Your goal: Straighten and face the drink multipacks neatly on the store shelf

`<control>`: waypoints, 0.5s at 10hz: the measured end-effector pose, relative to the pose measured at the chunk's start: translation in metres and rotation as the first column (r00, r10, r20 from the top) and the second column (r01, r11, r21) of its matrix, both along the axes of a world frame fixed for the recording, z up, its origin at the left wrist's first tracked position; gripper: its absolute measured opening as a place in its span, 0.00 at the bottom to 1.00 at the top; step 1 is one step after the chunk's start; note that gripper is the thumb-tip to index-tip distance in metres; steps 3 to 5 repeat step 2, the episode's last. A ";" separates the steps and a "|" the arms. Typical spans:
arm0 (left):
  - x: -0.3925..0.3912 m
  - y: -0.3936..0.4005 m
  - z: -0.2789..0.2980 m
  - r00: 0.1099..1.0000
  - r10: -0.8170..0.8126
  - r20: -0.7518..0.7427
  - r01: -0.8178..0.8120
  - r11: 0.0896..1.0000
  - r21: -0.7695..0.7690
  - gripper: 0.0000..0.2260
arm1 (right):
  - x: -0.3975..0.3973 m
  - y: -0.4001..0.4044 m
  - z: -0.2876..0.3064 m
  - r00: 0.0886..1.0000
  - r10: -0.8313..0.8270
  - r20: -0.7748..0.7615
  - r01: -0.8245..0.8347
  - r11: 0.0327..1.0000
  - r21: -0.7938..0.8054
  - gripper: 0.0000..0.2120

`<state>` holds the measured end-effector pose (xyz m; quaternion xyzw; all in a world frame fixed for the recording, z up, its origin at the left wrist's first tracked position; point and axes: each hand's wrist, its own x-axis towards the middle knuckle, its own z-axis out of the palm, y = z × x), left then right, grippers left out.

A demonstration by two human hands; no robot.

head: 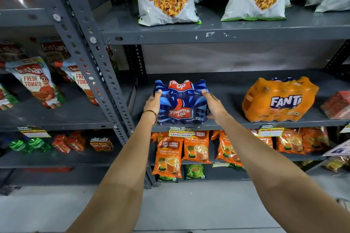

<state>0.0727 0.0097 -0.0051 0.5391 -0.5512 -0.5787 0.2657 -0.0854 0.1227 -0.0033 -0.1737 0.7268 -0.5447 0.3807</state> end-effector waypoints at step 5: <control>-0.001 0.013 0.006 0.955 0.162 0.248 -0.110 0.971 -0.212 0.27 | -0.002 0.003 -0.009 0.998 -0.026 -0.061 0.026 1.000 0.005 0.34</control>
